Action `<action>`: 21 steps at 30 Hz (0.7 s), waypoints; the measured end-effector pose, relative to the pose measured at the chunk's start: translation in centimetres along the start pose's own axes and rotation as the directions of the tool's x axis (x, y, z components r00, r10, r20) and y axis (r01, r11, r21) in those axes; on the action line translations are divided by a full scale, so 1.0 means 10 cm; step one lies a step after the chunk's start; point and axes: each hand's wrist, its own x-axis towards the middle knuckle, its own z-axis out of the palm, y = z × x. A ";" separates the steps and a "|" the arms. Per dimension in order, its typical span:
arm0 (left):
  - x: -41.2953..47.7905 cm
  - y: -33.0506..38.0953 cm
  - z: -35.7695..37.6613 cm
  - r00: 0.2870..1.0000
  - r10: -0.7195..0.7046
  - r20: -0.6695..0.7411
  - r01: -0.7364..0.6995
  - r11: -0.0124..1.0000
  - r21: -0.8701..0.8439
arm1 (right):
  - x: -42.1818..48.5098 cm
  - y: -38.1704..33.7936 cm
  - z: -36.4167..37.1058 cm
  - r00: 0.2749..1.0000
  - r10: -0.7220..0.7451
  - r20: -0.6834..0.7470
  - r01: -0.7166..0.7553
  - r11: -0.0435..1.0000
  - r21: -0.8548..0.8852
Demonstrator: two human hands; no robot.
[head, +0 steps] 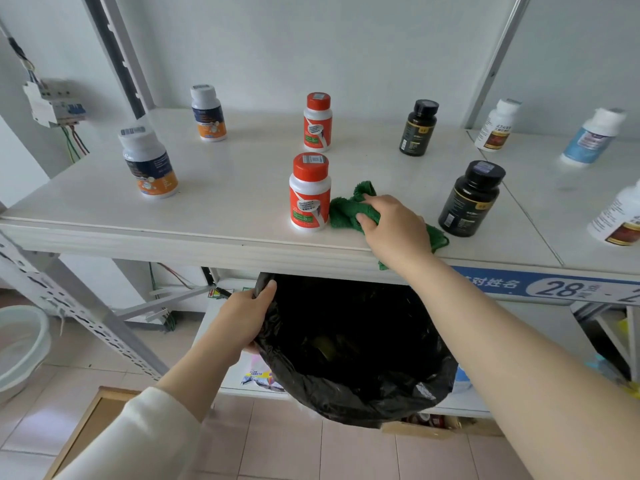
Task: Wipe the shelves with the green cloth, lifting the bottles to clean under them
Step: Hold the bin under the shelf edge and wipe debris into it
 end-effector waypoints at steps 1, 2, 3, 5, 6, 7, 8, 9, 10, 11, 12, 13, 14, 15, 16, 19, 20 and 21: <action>0.00 -0.01 0.01 1.000 -0.002 -0.001 0.002 1.000 0.008 | -0.06 0.00 -0.01 1.000 0.005 -0.028 -0.005 1.000 -0.004; 0.01 -0.02 0.02 1.000 0.002 -0.007 -0.002 1.000 0.009 | -0.11 0.00 -0.02 0.999 0.005 -0.051 -0.006 1.000 -0.014; 0.00 -0.03 0.03 1.000 0.005 -0.007 -0.005 1.000 0.010 | -0.18 0.00 -0.03 0.998 0.000 -0.062 -0.002 1.000 -0.026; 0.01 -0.06 0.05 1.000 0.018 -0.006 -0.018 1.000 0.020 | -0.35 -0.01 -0.08 0.997 -0.030 -0.072 0.027 0.999 -0.042; 0.01 -0.08 0.07 1.000 0.026 -0.001 -0.026 0.999 0.026 | -0.47 -0.01 -0.12 0.995 -0.058 -0.080 0.055 0.998 -0.040; 0.01 -0.10 0.09 1.000 0.025 0.006 -0.025 0.999 0.025 | -0.59 0.00 -0.15 0.992 -0.095 -0.085 0.093 0.995 -0.032; 0.00 -0.11 0.12 1.000 0.027 0.014 -0.027 0.999 0.020 | -0.73 0.02 -0.17 0.989 -0.133 -0.072 0.131 0.991 -0.027; -0.01 -0.11 0.15 1.000 0.025 0.019 -0.026 0.999 0.024 | -0.86 0.04 -0.21 0.987 -0.155 -0.038 0.155 0.988 -0.021; -0.02 -0.12 0.18 0.999 0.024 0.022 -0.025 0.999 0.034 | -1.00 0.07 -0.24 0.988 -0.157 0.010 0.157 0.988 -0.007; -0.05 -0.11 0.21 0.999 0.019 0.028 -0.021 0.999 0.048 | -1.10 0.11 -0.27 0.989 -0.130 0.064 0.128 0.991 0.032; -0.07 -0.11 0.25 0.999 0.024 0.035 -0.026 0.998 0.054 | -1.19 0.17 -0.31 0.991 -0.080 0.106 0.070 0.993 0.090; -0.10 -0.11 0.30 0.998 0.033 0.051 -0.035 0.998 0.052 | -1.26 0.23 -0.35 0.994 -0.024 0.104 0.008 0.989 0.147; -0.13 -0.11 0.35 0.997 0.044 0.067 -0.047 0.998 0.046 | -1.30 0.32 -0.40 0.997 0.035 0.074 -0.048 0.981 0.190; -0.17 -0.11 0.41 0.996 0.046 0.077 -0.049 0.998 0.043 | -1.34 0.41 -0.45 0.995 0.077 0.068 -0.089 0.973 0.211; -0.19 -0.11 0.47 0.996 0.046 0.080 -0.049 0.998 0.042 | -1.38 0.49 -0.49 0.989 0.090 0.121 -0.114 0.972 0.207; -0.32 -0.07 0.71 0.995 0.045 0.093 -0.049 0.998 0.037 | -1.52 0.74 -0.63 0.968 0.108 0.229 -0.158 0.965 0.211; -0.37 -0.06 0.79 0.994 0.040 0.104 -0.043 0.999 0.028 | -1.54 0.83 -0.71 0.972 0.130 0.197 -0.179 0.950 0.255; -0.41 -0.04 0.89 0.993 0.033 0.114 -0.036 0.999 0.023 | -1.55 0.91 -0.78 0.974 0.138 0.182 -0.187 0.939 0.289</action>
